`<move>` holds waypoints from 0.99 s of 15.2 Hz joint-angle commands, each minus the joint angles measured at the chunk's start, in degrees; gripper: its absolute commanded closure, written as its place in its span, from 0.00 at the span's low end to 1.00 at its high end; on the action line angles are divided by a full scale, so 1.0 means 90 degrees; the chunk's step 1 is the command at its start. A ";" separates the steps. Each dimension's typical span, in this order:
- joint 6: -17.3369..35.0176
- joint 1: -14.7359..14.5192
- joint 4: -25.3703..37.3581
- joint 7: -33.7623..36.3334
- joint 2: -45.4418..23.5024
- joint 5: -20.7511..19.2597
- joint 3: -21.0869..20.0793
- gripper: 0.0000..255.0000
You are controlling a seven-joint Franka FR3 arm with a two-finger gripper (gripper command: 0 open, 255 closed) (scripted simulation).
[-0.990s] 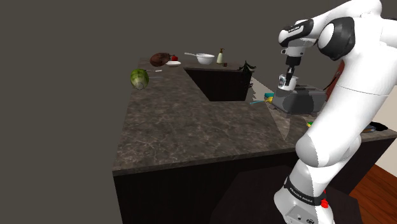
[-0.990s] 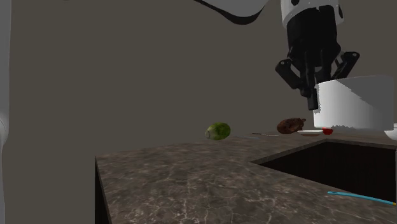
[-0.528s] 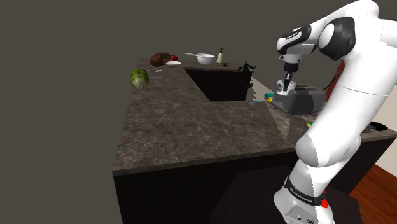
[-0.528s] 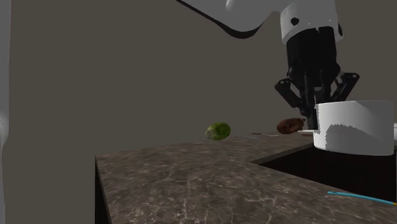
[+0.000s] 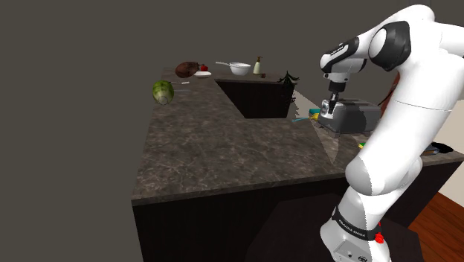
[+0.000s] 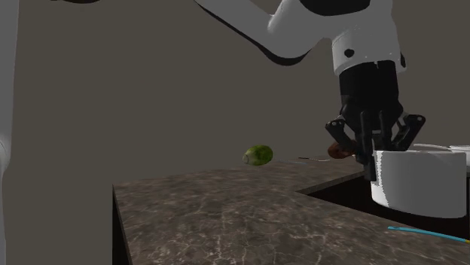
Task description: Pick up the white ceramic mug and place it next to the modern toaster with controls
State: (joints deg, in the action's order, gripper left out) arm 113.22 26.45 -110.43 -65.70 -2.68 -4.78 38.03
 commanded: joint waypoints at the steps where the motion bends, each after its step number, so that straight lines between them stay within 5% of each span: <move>1: 0.0180 0.0011 -0.0143 -0.0010 -0.0042 0.0022 0.0007 1.00; 15: 0.1325 0.0102 -0.0855 -0.0167 -0.0572 0.0363 -0.0015 1.00</move>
State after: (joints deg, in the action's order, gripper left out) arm 124.31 27.25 -117.81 -67.00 -7.24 -1.92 37.95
